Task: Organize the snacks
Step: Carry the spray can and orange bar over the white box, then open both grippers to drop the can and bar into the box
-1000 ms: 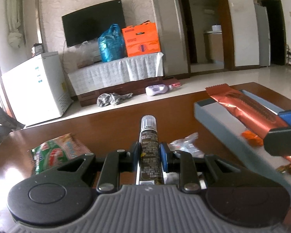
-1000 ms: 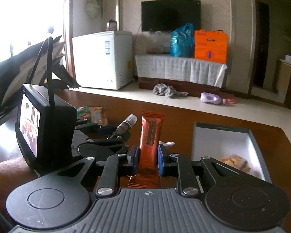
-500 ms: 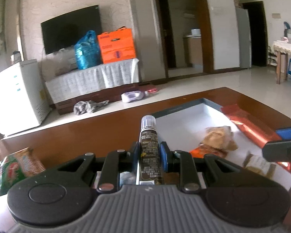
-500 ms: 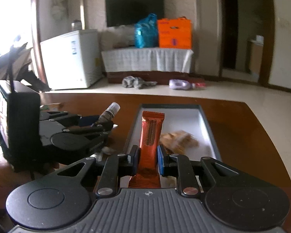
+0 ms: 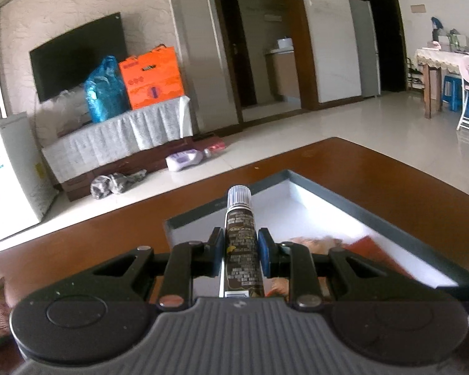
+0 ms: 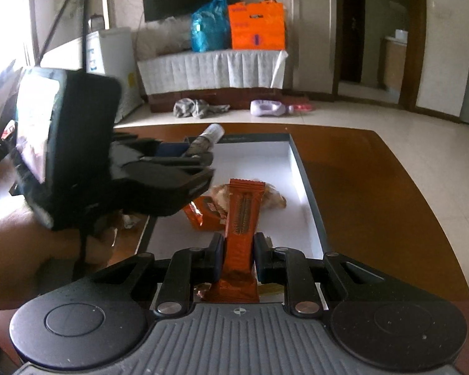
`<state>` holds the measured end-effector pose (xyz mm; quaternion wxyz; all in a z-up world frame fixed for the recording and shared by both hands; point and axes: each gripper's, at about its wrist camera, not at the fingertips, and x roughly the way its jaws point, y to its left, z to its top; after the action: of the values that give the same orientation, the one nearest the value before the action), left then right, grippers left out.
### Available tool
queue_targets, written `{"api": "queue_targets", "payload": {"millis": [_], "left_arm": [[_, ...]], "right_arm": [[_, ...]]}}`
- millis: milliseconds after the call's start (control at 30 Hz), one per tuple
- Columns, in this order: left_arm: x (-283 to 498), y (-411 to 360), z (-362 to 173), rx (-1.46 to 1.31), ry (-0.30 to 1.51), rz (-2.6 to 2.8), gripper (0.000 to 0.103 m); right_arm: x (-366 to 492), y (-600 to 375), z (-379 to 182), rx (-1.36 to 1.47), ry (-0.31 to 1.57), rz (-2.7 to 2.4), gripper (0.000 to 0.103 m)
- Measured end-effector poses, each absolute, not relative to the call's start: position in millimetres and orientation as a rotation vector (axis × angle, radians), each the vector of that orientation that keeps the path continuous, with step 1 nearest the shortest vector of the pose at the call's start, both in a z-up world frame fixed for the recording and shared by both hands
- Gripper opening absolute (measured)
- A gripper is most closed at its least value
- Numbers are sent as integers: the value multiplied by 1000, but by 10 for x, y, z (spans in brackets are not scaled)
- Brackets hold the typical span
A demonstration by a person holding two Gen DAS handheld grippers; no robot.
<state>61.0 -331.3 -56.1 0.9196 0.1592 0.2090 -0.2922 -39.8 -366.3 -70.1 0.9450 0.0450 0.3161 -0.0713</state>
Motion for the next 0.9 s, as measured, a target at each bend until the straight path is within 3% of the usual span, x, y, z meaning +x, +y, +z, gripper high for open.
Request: {"api": "queue_targets", "payload": {"millis": [367,433,500,533,900], "left_arm": [[632,-3522,-632,335,466,-601,24],[610,-3494,-597,338,437,-593,40],[555,-3453,-549,340,405,-579,70],[530,-3432,-525,337,388,-572,73],[345,-2733,-248,241,397,-495,75]], "right_arm": [[-359,-3664,-693,92,637,-147,22],[-395,-3668,-686,84,632,-152,22],[-397,-3675,-679,81,627,-154,23],[-411,-3670,-669,85,620,-155,24],[-460,-3528,-493,99,561,-107,35]]}}
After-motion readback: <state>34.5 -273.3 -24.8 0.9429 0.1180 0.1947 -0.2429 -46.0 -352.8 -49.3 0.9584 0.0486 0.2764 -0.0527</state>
